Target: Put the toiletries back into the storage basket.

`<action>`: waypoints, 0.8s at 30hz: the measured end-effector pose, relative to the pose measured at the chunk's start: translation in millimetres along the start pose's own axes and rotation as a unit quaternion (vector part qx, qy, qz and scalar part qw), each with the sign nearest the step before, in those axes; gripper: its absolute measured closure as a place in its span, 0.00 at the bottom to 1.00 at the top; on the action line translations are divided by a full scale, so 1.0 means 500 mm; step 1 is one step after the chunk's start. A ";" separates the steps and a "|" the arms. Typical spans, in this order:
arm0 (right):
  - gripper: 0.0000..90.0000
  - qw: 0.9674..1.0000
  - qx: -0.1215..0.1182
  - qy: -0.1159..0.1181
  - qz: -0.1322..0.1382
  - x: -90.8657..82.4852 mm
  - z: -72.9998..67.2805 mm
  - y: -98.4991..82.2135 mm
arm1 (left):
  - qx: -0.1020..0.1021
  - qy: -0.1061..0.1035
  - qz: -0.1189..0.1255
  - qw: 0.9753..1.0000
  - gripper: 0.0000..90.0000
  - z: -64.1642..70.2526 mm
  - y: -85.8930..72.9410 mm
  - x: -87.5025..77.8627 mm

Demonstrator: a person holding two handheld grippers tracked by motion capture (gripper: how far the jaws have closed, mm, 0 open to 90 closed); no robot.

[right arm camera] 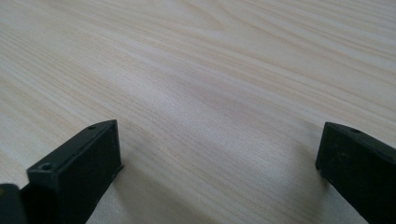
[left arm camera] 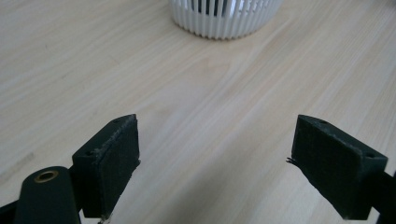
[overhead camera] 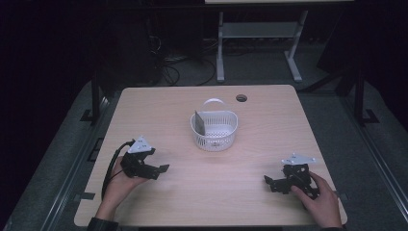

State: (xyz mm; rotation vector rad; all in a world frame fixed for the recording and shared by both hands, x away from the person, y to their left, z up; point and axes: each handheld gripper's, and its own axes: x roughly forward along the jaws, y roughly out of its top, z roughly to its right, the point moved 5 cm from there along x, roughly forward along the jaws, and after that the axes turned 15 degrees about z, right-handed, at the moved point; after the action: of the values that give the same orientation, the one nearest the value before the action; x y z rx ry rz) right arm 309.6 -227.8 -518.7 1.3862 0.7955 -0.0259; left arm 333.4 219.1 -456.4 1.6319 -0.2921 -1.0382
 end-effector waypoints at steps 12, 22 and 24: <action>0.00 1.000 0.000 0.000 0.000 0.000 0.000 0.000 | -0.006 0.017 -0.003 1.000 0.16 0.011 -0.069 -0.030; 0.00 1.000 0.000 0.000 -0.001 0.000 0.000 0.000 | -0.025 0.040 -0.021 0.999 0.15 0.017 -0.129 -0.054; 0.00 1.000 0.000 0.000 0.000 0.000 0.000 0.000 | -0.023 0.045 -0.021 0.999 0.15 0.017 -0.138 -0.058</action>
State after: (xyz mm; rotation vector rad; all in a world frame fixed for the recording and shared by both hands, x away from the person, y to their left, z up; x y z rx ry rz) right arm 309.6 -227.7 -518.7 1.3864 0.7967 -0.0264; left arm 288.1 256.6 -503.6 1.6441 -0.1746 -0.9925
